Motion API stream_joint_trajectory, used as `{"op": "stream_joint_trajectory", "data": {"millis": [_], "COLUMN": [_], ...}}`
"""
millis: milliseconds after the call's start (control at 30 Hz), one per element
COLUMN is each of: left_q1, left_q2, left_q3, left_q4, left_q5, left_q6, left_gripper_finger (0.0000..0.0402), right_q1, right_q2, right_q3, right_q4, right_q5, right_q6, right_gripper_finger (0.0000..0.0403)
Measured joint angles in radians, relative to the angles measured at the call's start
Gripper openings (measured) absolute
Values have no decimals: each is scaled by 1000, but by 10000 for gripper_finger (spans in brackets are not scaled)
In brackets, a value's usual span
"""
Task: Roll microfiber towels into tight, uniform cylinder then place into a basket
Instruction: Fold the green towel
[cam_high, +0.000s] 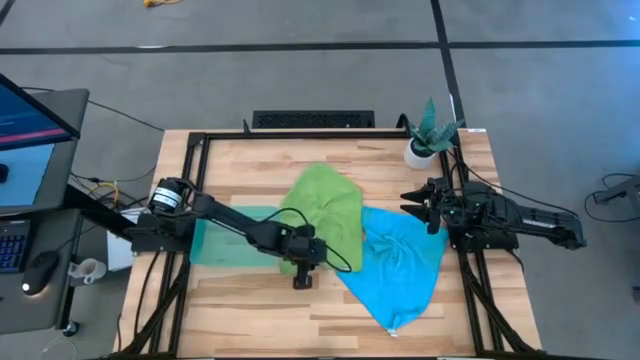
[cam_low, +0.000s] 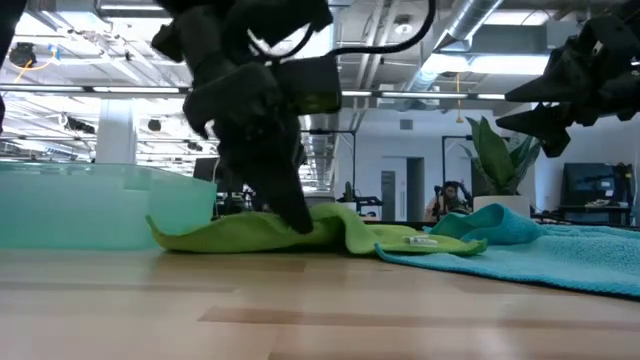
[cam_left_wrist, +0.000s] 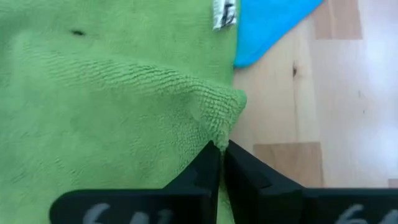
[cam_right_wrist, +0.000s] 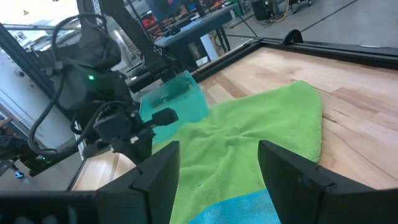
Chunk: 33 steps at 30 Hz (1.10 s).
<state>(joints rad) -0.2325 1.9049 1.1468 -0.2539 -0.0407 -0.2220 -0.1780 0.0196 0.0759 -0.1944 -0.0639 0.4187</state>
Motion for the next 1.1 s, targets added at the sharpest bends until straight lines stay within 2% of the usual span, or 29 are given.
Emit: {"op": "stream_joint_trajectory", "data": {"millis": [267,700,1100], "left_q1": [-25,-8,11], "left_q2": [-3,-4,-6], "left_q3": [100,102,103], "left_q4": [-179,-184,-170], "left_q5": [-5,-6,-21], "left_q6": [-30,10,-20], "left_gripper_finger": [3,5,6], "right_q1": [0,-1,-1], "right_q2": [0,0,0], "right_q3": [0,0,-2], "right_q4": [0,0,24], "right_q5": [0,10,11], "right_q6": [0,-57,-55], "right_gripper_finger": [240,240,240]}}
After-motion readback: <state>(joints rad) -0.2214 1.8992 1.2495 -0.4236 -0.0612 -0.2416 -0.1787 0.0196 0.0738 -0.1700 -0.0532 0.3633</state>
